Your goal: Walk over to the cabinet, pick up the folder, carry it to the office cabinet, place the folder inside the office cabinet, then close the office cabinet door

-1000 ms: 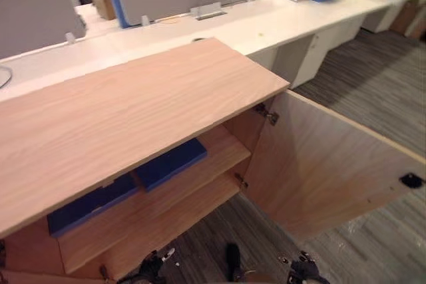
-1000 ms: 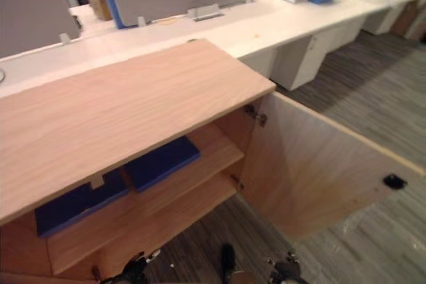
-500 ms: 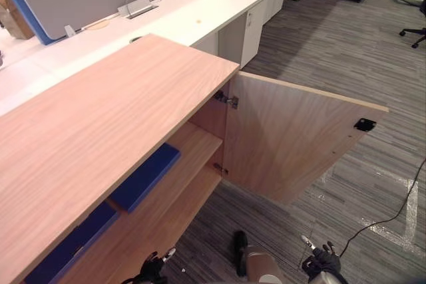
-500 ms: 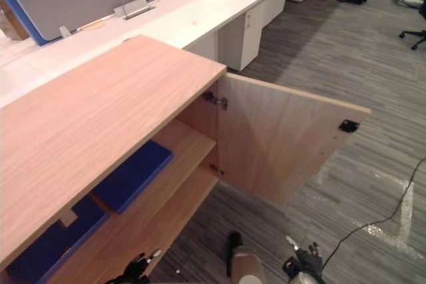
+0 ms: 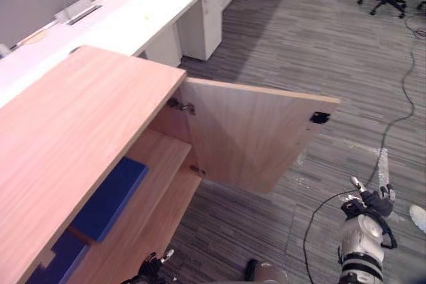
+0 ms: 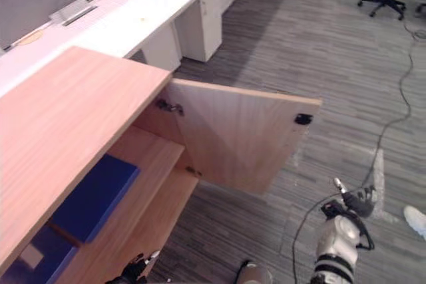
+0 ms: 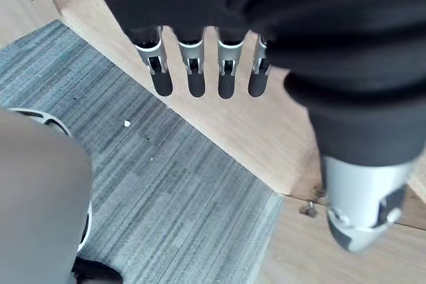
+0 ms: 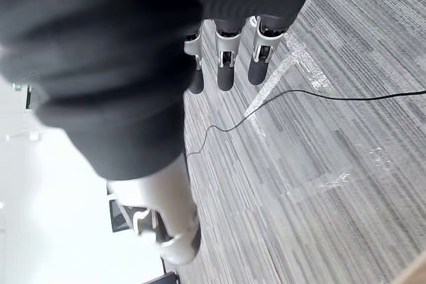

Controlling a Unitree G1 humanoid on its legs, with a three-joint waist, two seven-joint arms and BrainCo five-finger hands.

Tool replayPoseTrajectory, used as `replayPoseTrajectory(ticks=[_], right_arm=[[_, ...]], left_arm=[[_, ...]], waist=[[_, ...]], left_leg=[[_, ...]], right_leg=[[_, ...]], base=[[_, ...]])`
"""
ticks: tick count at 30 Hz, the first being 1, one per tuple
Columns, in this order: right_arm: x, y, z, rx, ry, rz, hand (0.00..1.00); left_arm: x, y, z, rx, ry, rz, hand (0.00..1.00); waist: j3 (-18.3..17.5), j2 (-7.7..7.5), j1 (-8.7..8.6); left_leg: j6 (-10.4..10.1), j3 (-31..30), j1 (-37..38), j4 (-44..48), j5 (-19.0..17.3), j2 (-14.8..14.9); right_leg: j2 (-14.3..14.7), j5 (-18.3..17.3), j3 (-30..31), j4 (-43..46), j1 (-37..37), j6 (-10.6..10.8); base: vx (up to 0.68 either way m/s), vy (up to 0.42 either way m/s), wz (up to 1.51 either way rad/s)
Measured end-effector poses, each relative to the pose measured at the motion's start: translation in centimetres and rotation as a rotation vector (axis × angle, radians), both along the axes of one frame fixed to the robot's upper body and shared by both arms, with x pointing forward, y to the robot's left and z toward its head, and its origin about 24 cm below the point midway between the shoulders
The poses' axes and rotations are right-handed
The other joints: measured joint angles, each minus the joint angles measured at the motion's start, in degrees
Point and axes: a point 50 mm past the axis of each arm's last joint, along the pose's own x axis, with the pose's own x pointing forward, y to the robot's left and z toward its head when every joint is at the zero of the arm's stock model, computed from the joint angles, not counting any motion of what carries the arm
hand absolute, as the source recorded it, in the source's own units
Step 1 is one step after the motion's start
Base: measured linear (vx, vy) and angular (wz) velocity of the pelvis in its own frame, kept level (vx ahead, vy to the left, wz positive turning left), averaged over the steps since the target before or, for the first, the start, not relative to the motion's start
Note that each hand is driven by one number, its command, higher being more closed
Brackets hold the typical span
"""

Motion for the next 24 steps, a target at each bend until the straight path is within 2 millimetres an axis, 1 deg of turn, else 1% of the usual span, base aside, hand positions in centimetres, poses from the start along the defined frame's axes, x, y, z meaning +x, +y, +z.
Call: replayPoseTrajectory(ticks=[1,2,3,4,5,6,8,10,12,14,17,20,24], right_arm=[[0.2,-0.1,0.2,0.002,-0.009,-0.002,0.0],[0.4,-0.3,0.5,0.003,-0.026,0.0,0.0],[0.6,-0.3,0.7,-0.001,-0.031,0.006,0.0],[0.7,-0.2,0.7,0.001,-0.032,0.01,0.0],[0.9,-0.3,1.0,-0.011,-0.038,0.018,0.0],[1.0,-0.8,1.5,-0.029,-0.044,0.02,0.0],[1.7,-1.2,2.3,-0.05,-0.052,0.032,0.0],[4.2,-0.8,4.0,-0.106,-0.06,0.14,0.0],[5.9,-0.2,5.0,-0.152,-0.051,0.241,0.0],[8.7,1.4,6.3,-0.183,-0.06,0.373,0.0],[10.2,2.4,6.6,-0.198,-0.026,0.463,0.0],[11.7,3.7,7.3,-0.215,-0.024,0.562,0.0],[12.3,3.6,7.5,-0.194,0.007,0.556,0.0]], left_arm=[[0.0,0.0,0.0,0.001,0.0,0.0,0.0],[-0.1,0.1,0.0,0.004,0.003,0.0,0.0],[-0.3,0.4,0.0,0.008,0.006,0.012,0.0],[-0.5,0.5,0.0,0.014,0.01,0.016,0.0],[-0.7,0.9,0.0,0.025,0.02,0.018,0.0],[-0.7,1.2,0.0,0.031,0.021,0.018,0.0],[-0.7,1.6,0.1,0.043,0.019,0.02,0.0],[-1.1,1.9,0.1,0.056,0.033,0.004,0.0],[-1.1,1.9,0.1,0.056,0.033,-0.011,0.0],[-0.9,1.7,0.2,0.054,0.022,-0.037,0.0],[-0.7,1.7,0.3,0.055,0.009,-0.064,0.0],[-0.4,1.7,0.4,0.055,-0.007,-0.077,0.0],[-0.9,1.9,0.4,0.057,0.003,-0.08,0.0]], waist=[[0.0,0.0,-0.02],[-0.2,0.39,0.03],[-0.8,0.66,0.32],[-1.2,0.54,0.4],[-2.0,0.45,-0.06],[-1.8,-0.05,-0.09],[-1.7,-0.3,-0.13],[-1.7,-0.3,-0.13],[-1.7,-0.31,0.1],[-1.6,-0.32,0.56],[-1.5,-0.33,1.32],[-1.1,-0.34,1.92],[-0.6,-0.34,1.83]], left_leg=[[-0.4,-0.1,0.0,-2.2,0.3,0.0],[-0.8,-0.4,-0.8,-6.3,3.8,0.8],[-1.1,0.0,-2.1,-5.5,9.2,2.4],[-1.1,0.4,-2.1,-5.5,9.3,2.4],[-1.1,0.3,-2.5,-5.9,9.2,1.9],[-1.0,0.3,-2.5,-6.3,9.2,1.5],[-1.0,0.2,-2.9,-6.4,9.3,1.1],[-1.0,-0.6,-2.7,-6.3,9.3,0.8],[-1.0,-1.1,-2.7,-6.3,9.3,0.9],[-0.9,-2.3,-2.8,-6.5,9.4,1.0],[-0.8,-3.4,-2.7,-6.5,9.4,1.0],[-0.4,-3.9,-3.0,-6.7,9.8,0.6],[0.0,-4.6,-3.2,-7.6,10.9,-0.2]], right_leg=[[0.0,0.5,0.3,-1.2,1.0,0.3],[0.6,1.2,0.8,-3.1,2.6,1.0],[1.9,2.0,1.9,-4.9,3.0,1.4],[2.0,3.0,2.3,-6.1,3.2,1.8],[1.9,3.8,2.2,-8.1,3.6,2.1],[1.8,4.8,2.2,-9.8,4.0,2.5],[1.7,6.0,2.1,-11.8,4.4,2.6],[1.8,7.2,1.8,-14.1,5.8,2.8],[1.8,7.2,1.3,-14.4,6.2,2.8],[1.9,7.4,-0.1,-15.6,7.2,2.8],[2.0,7.5,-1.2,-16.0,8.1,2.7],[1.8,8.8,-1.5,-17.4,8.4,2.8],[1.3,9.7,-2.4,-18.1,8.8,3.1]], base=[[0.05,-0.01,-0.35],[0.04,0.029,-0.43],[0.03,0.031,-0.47],[0.1,0.074,-0.35],[0.12,0.087,-0.11],[0.13,0.093,0.01],[0.05,0.037,-0.01],[0.05,0.009,0.04],[0.03,-0.028,0.15],[0.02,-0.057,0.25],[-0.01,-0.055,0.21],[-0.04,-0.017,0.08],[-0.08,-0.01,0.06]])
